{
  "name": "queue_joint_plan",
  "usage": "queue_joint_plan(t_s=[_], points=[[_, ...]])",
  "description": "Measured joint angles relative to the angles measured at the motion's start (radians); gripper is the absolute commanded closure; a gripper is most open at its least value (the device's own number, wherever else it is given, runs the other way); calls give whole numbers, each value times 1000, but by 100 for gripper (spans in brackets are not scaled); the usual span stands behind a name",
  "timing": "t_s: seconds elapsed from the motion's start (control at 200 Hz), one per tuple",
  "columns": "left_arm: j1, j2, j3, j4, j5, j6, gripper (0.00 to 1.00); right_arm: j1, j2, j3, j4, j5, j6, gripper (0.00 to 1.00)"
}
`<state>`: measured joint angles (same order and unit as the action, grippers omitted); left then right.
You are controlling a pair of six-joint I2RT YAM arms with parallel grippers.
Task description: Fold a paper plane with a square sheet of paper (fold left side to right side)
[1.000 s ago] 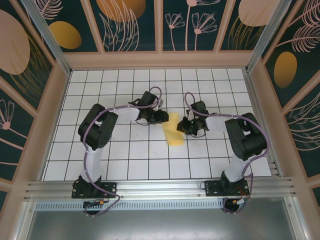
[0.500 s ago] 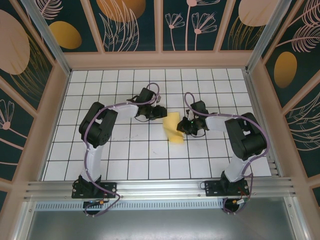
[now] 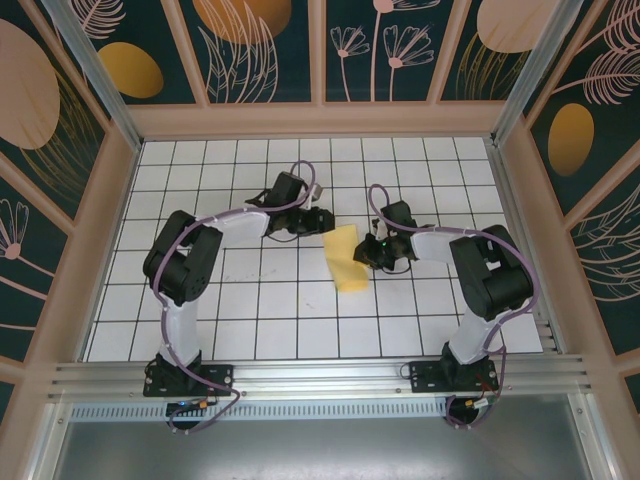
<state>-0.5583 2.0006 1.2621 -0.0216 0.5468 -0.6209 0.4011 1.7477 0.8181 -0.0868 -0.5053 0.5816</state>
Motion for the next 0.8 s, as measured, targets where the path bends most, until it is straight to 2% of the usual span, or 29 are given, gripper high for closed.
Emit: queue_joint_plan(t_s=[0.17,0.32,0.801], points=[[-36,71,29,13,24,-1,62,0,1,2,-2,0,0,84],[-33,120,55,5,-22,0,62,0,1,2,-5,0,0,84],[5,125,58,8,-47,0,59,1,1,5,-9,4,-1,84]])
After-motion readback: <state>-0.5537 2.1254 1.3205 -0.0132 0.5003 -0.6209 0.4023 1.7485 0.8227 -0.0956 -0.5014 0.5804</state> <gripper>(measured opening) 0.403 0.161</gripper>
